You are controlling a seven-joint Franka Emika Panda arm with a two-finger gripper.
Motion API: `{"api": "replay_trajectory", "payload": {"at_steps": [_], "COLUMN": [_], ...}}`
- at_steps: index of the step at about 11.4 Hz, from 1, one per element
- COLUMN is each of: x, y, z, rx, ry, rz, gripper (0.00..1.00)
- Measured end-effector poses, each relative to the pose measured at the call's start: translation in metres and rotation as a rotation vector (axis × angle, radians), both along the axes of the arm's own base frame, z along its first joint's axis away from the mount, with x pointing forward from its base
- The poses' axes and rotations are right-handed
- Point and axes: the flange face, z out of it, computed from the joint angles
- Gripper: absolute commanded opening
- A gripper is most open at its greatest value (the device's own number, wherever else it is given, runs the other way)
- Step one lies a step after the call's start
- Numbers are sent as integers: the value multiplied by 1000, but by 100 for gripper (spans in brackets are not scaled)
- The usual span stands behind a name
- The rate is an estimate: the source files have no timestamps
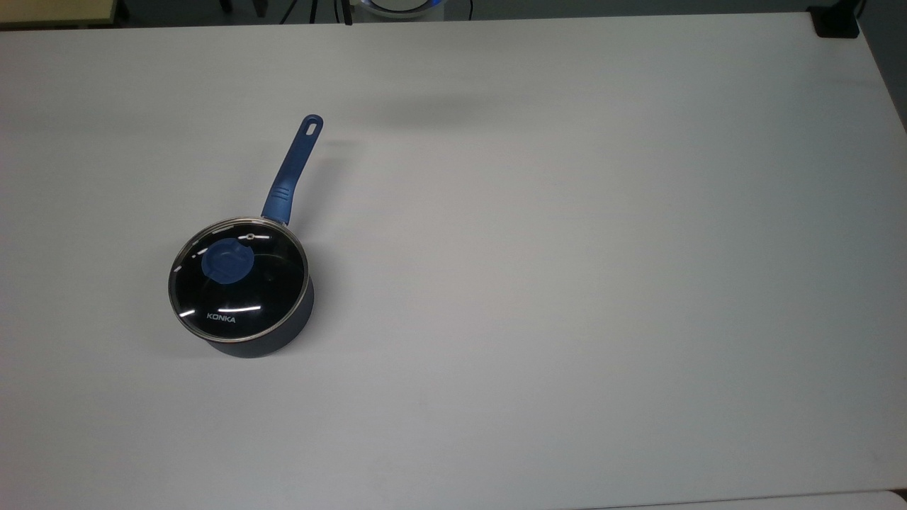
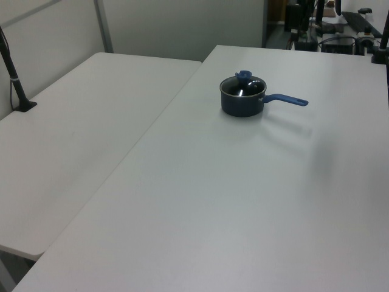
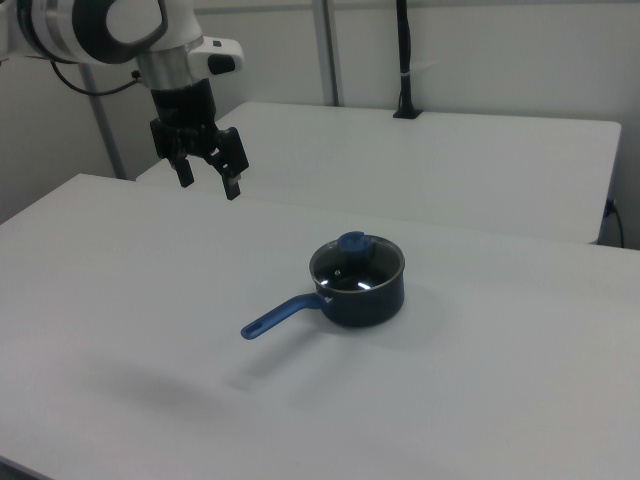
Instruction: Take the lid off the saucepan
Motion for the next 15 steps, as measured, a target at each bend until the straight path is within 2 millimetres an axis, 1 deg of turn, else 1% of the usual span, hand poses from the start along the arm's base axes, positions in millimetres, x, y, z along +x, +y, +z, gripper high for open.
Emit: {"api": "replay_trajectory", "payload": {"at_steps": [10, 12, 14, 15], "x": [0, -1, -2, 4], "y": [-2, -8, -20, -28], "z": [0, 4, 3, 0], "rx": [1, 10, 10, 6], "ry": [-1, -8, -9, -31], "rz": [-4, -15, -35, -49], "gripper": [100, 100, 100, 100]}}
